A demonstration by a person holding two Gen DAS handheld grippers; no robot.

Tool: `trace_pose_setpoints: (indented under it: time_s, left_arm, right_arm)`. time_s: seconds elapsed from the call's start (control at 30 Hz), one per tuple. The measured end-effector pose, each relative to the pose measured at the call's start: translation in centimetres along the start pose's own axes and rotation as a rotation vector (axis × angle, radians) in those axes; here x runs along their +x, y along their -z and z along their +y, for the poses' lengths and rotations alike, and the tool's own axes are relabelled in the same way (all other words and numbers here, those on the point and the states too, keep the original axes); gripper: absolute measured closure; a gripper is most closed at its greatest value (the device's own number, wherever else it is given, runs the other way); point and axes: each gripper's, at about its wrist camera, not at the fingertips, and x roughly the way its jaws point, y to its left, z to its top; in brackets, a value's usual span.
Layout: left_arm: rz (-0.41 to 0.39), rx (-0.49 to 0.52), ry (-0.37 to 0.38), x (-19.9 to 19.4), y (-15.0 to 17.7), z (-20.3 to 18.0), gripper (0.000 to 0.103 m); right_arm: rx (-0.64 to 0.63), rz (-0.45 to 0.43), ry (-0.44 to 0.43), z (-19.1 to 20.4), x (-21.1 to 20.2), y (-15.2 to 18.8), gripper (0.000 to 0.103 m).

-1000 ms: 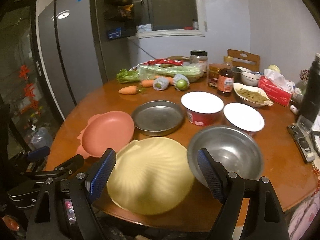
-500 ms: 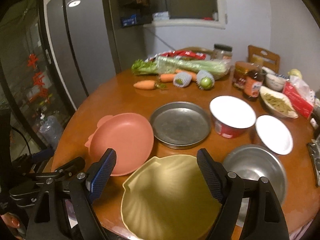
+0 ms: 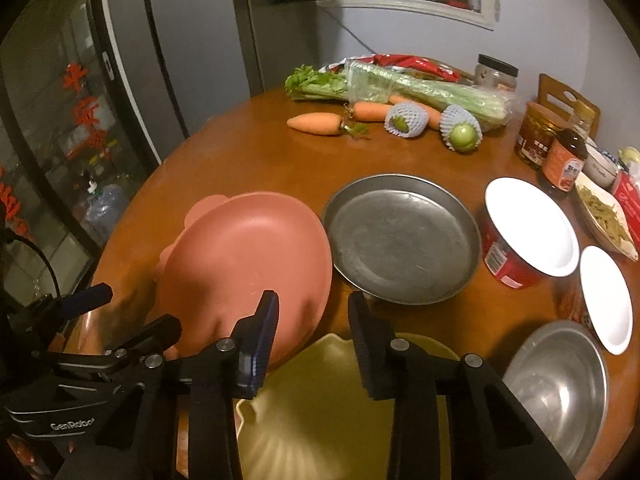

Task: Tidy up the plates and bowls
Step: 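Grasp the pink bear-shaped plate rim with the left gripper and lift, then carry the raised pink plate with the left gripper, tilting it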

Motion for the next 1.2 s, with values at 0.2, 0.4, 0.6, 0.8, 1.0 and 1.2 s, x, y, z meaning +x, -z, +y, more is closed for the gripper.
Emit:
trace_pose_setpoints:
  time_s: [0.2,0.4,0.6,0.8,1.0,1.2]
  left_arm:
    - [0.013,-0.023,-0.009,0.8,-0.6,0.2,0.009]
    - [0.06,-0.042,0.025,2.2,-1.3,0.5,0.035]
    - [0.075,-0.022,0.054,2.8,-2.1,0.2,0.048]
    - [0.091,-0.019,0.049,3.0,-2.8,0.7,0.049]
    - [0.095,-0.02,0.061,2.9,-2.7,0.8,0.049]
    - [0.102,-0.02,0.056,3.2,-2.8,0.7,0.049]
  right_arm:
    - [-0.007,0.031,-0.011,0.0,1.4,-0.1,0.075]
    - [-0.028,0.048,-0.012,0.1,2.4,-0.6,0.081]
    - [-0.062,0.045,-0.032,0.7,2.3,-0.9,0.082]
    - [-0.099,0.051,-0.08,2.3,2.1,-0.7,0.082]
    - [-0.031,0.052,-0.039,0.7,1.6,-1.1,0.081]
    - [-0.01,0.079,-0.017,-0.1,2.1,-1.0,0.081]
